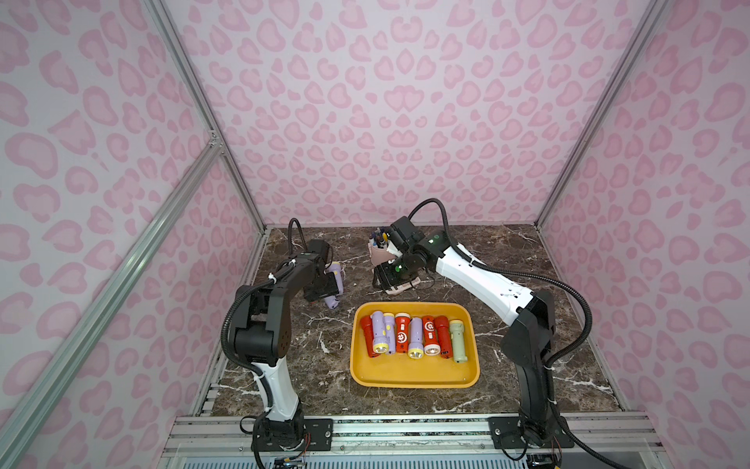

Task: Put the flashlights into the storage boxes
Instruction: Pick up the flashlight from the center of the board.

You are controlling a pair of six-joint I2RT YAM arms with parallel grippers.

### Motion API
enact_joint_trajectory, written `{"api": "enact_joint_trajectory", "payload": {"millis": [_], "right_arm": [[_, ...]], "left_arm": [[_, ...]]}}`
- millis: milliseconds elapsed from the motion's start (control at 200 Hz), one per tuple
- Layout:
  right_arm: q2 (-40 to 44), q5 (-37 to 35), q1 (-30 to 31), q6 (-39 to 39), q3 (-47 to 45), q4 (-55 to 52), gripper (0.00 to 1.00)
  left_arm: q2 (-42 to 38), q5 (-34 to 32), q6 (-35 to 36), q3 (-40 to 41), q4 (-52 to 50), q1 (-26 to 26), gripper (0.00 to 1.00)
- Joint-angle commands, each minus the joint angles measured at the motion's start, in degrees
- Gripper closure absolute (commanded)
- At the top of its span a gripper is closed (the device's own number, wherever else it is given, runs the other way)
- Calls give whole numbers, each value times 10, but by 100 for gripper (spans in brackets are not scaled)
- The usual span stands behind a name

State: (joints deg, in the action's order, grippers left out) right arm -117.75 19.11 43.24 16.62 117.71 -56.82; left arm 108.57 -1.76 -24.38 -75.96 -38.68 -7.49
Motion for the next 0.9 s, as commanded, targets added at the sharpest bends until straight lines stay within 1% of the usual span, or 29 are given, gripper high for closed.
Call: {"api": "enact_joint_trajectory", "payload": {"millis": [0,230,305,390,440,450,465,545,745,895], "right_arm": [[-8,-3,-4,-12,6,-26,36],[-2,-4,-16,-18,-1,-38,36],[3,-5,-20,-19,-6,-41,36],[11,-7,-24,-21,-16,-41,37],[18,-7,-26,-23,-26,-40,37],[19,-7,-26,-23,-28,-39,37],[22,-7,-27,-22,-31,-39,37],[34,-7,-30,-24,-50,-34,37],[69,-7,-34,-26,-97,-17,37],[98,-7,-34,-28,-133,-4,37]], "left_arm": [[12,5,0,-7,9,2,43],[32,10,-1,-8,13,4,45],[34,10,-2,-8,14,4,51],[34,12,-4,-8,10,5,61],[31,13,-5,-8,8,5,62],[30,13,-5,-8,8,4,66],[29,13,-6,-8,8,4,68],[23,15,-8,-7,3,4,72],[-16,11,-14,15,-3,1,74],[-54,-3,-17,22,-24,-14,74]]}}
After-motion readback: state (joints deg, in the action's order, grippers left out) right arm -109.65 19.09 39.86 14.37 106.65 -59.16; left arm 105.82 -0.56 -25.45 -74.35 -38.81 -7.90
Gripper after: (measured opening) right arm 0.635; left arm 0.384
